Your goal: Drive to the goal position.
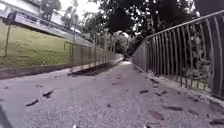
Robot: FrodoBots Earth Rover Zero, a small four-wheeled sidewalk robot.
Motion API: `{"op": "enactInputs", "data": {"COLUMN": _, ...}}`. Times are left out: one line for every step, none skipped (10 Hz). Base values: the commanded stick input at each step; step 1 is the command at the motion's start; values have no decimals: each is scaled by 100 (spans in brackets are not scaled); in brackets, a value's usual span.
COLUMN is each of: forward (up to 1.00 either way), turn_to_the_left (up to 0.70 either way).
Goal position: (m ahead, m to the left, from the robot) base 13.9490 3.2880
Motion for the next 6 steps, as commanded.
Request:
{"op": "enactInputs", "data": {"forward": 50, "turn_to_the_left": 0}}
{"op": "enactInputs", "data": {"forward": 50, "turn_to_the_left": 0}}
{"op": "enactInputs", "data": {"forward": 50, "turn_to_the_left": 0}}
{"op": "enactInputs", "data": {"forward": 50, "turn_to_the_left": 0}}
{"op": "enactInputs", "data": {"forward": 50, "turn_to_the_left": -2}}
{"op": "enactInputs", "data": {"forward": 50, "turn_to_the_left": -50}}
